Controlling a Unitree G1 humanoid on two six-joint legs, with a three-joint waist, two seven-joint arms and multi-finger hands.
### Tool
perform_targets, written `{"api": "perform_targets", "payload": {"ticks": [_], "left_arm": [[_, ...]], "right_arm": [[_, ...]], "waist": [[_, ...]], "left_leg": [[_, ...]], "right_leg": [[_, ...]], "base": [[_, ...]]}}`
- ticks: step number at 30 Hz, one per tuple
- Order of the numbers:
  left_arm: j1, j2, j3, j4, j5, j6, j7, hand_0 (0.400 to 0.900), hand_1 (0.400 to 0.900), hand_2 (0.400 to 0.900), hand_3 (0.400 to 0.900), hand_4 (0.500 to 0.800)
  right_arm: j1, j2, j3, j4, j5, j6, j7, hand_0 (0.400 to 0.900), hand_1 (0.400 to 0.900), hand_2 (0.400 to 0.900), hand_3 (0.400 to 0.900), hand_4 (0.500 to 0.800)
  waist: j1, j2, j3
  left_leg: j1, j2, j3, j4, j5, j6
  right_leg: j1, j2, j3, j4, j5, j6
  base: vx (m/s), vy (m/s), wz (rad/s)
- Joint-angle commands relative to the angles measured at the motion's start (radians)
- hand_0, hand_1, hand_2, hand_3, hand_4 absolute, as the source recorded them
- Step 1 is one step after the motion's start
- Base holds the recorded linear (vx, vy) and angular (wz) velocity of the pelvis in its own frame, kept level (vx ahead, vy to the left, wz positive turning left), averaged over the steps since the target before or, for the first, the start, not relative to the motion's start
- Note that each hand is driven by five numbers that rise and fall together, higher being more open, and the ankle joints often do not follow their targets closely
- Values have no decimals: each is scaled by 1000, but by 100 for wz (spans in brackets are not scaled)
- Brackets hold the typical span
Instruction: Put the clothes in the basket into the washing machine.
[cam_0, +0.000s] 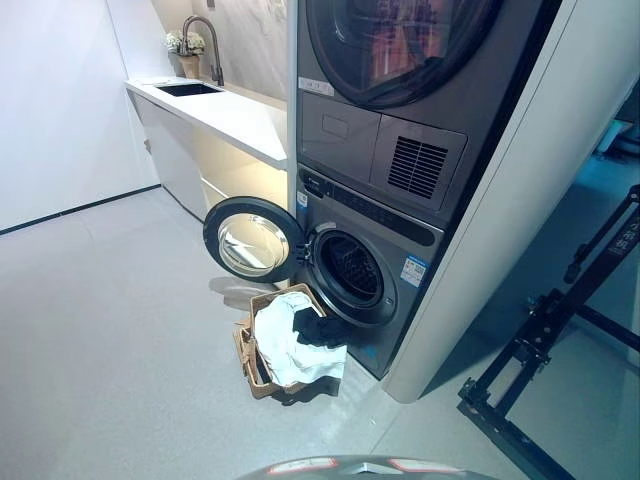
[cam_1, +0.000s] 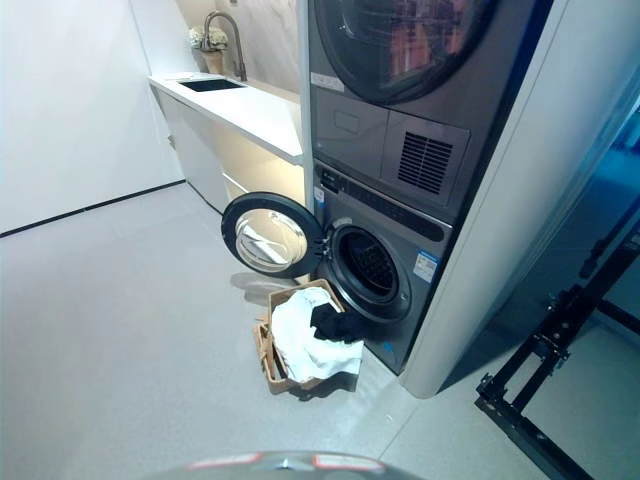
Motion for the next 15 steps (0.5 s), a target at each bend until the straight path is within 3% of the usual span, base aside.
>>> {"api": "perform_targets", "payload": {"ticks": [1, 15], "left_arm": [[-77, -34, 3, -1, -7, -8, -5, 900, 900, 900, 900, 800], [-76, -37, -11, -4, 10, -6, -10, 900, 900, 900, 900, 800]], "right_arm": [[-89, -14, -14, 19, 27, -20, -10, 900, 900, 900, 900, 800], [-93, -20, -5, 20, 15, -17, -5, 900, 900, 900, 900, 800]], "waist": [[27, 52, 97], [24, 57, 96]], "left_leg": [[52, -91, -6, 8, -161, 35], [57, -91, 1, 8, -167, 34]], "right_leg": [[10, 25, 22, 38, -106, 58], [21, 21, 27, 23, -102, 61]], "base": [[0, 0, 0], [1, 5, -2]]}}
